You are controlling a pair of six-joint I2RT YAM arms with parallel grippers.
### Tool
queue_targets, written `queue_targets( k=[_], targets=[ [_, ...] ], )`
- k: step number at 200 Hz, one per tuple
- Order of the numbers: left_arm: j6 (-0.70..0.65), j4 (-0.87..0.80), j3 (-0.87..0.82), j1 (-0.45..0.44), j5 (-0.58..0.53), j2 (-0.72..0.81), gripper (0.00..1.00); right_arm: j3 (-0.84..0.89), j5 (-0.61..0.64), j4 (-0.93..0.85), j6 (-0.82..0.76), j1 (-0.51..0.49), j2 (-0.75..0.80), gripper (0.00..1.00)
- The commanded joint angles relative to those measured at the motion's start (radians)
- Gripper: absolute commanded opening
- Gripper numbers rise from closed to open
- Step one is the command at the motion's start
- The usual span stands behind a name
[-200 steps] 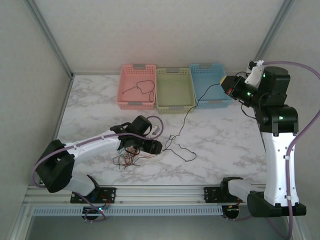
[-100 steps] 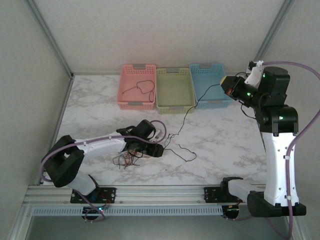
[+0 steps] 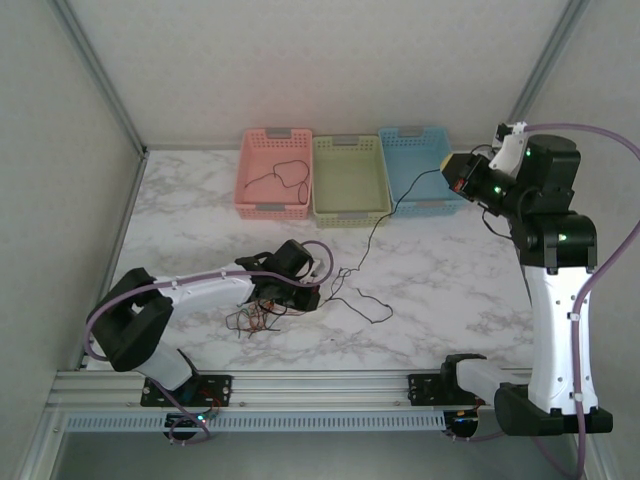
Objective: Untangle the cables
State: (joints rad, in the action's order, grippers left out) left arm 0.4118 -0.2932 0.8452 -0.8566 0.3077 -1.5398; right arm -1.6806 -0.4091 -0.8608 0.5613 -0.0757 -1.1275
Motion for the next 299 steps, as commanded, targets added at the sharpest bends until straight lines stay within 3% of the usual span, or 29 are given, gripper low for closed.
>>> queue_targets(
  k=[1, 35, 79, 103, 127, 176, 206, 233, 253, 299],
  targets=[
    [-0.001, -0.079, 0.021, 0.003, -0.123, 0.092, 0.00, 0.011, 0.035, -0.004, -0.027, -0.002, 0.021, 0.00],
    [0.009, -0.324, 0.063, 0.055, -0.393, 0.265, 0.00, -0.004, 0.160, -0.052, -0.103, -0.002, 0.025, 0.00],
    [0.021, -0.624, 0.130, 0.172, -0.711, 0.513, 0.00, -0.032, 0.601, -0.195, -0.267, -0.002, 0.001, 0.00],
    [-0.001, -0.701, 0.142, 0.265, -0.742, 0.585, 0.00, -0.013, 0.831, -0.227, -0.334, -0.002, -0.017, 0.00],
    [-0.016, -0.716, 0.144, 0.313, -0.735, 0.623, 0.00, 0.005, 0.932, -0.228, -0.368, -0.002, -0.033, 0.00],
    [-0.032, -0.691, 0.138, 0.330, -0.679, 0.609, 0.00, 0.039, 0.837, -0.205, -0.340, -0.001, -0.041, 0.00],
    [-0.049, -0.651, 0.128, 0.332, -0.597, 0.617, 0.00, 0.089, 0.491, -0.104, -0.291, -0.002, 0.003, 0.00],
    [-0.046, -0.630, 0.124, 0.332, -0.552, 0.594, 0.00, 0.090, 0.290, -0.013, -0.214, -0.003, 0.024, 0.00],
    [-0.029, -0.599, 0.110, 0.332, -0.515, 0.592, 0.00, 0.103, 0.151, 0.152, -0.132, -0.002, 0.046, 0.00],
    [0.005, -0.531, 0.077, 0.332, -0.462, 0.573, 0.00, 0.082, 0.061, 0.468, 0.085, -0.004, -0.038, 0.00]
  ],
)
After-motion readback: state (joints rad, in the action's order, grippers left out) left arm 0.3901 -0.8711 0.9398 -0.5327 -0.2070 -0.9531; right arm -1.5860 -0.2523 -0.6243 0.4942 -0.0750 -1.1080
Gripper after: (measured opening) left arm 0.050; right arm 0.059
